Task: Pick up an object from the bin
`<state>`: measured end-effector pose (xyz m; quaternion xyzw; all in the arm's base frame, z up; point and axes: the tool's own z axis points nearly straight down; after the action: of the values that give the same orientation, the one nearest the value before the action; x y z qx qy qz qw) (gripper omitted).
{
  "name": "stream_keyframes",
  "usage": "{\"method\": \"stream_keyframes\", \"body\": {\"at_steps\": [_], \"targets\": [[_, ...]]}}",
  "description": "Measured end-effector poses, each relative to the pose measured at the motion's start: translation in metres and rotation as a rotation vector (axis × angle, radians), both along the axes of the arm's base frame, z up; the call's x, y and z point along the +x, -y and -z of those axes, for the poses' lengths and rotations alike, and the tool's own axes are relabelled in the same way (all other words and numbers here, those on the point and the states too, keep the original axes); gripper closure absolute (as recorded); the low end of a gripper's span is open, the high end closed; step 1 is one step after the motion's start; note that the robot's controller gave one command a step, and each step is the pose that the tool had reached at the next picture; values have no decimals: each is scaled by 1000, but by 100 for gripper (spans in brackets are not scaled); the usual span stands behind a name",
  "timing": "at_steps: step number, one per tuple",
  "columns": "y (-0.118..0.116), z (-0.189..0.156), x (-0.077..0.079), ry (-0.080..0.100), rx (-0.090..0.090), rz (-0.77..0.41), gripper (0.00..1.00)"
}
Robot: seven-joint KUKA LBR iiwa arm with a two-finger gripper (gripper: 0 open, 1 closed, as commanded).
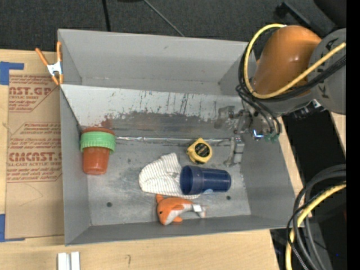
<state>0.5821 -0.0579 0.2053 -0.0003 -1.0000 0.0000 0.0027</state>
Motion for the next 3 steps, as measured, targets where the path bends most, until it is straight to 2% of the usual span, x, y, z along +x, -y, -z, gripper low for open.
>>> {"method": "stream_keyframes", "body": {"at_steps": [1,2,3], "targets": [[0,-5,2,8,-1,-1,0],[-12,47,-9,14,0,26,0],[-13,103,-32,7,0,-68,0]]}}
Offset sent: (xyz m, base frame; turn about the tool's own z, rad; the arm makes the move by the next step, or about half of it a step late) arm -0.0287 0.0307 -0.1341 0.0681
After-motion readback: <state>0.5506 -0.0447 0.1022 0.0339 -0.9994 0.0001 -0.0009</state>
